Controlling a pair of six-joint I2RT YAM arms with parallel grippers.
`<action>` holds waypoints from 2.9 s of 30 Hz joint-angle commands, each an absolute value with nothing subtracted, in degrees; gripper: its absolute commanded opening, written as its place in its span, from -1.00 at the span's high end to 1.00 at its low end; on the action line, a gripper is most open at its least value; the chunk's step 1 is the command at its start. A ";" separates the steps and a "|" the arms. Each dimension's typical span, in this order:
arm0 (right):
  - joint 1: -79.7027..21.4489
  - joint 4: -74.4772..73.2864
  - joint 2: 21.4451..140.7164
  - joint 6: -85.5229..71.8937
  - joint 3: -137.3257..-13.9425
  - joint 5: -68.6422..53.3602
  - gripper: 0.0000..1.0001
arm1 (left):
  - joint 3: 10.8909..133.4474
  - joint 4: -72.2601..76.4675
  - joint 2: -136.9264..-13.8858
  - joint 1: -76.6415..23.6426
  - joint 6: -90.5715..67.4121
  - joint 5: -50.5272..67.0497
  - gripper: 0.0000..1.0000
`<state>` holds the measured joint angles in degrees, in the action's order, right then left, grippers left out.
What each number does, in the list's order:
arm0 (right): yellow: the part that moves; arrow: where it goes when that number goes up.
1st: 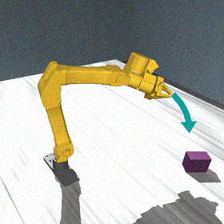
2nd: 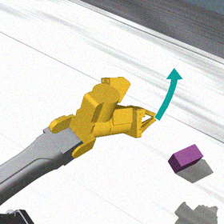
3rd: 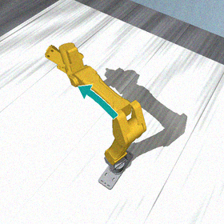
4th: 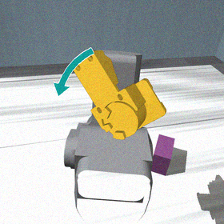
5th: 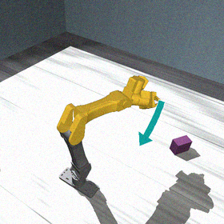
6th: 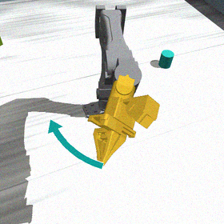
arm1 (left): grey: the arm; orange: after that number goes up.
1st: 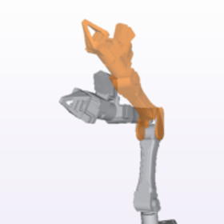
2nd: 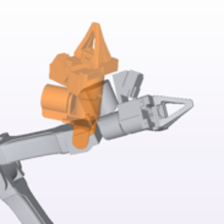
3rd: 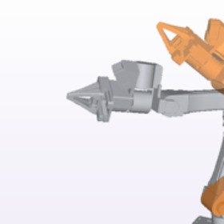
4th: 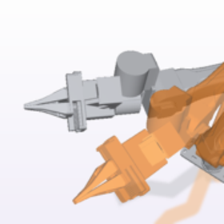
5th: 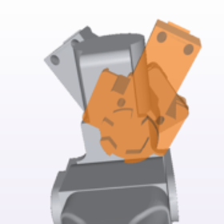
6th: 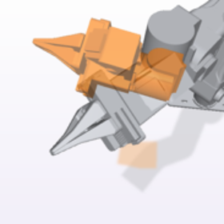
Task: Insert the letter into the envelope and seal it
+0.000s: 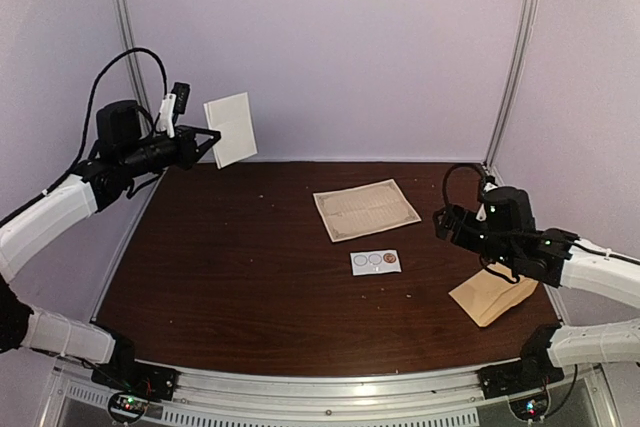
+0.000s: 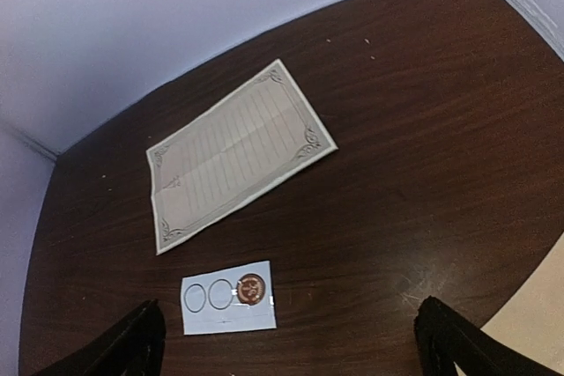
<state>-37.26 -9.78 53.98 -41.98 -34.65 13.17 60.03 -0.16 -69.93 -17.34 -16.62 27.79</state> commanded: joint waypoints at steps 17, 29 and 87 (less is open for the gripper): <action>-24.60 -17.01 55.65 -54.44 -22.23 10.24 -1.00 | 57.60 -1.46 -65.22 -17.40 -13.80 26.51 1.00; -24.61 -15.81 60.64 -53.35 -20.92 5.48 -1.00 | 57.41 -0.87 -65.41 -17.40 -14.30 27.73 1.00; -60.26 -0.97 92.93 -50.40 -39.48 -26.54 -0.82 | 57.36 -0.91 -64.29 -17.40 -13.61 26.24 1.00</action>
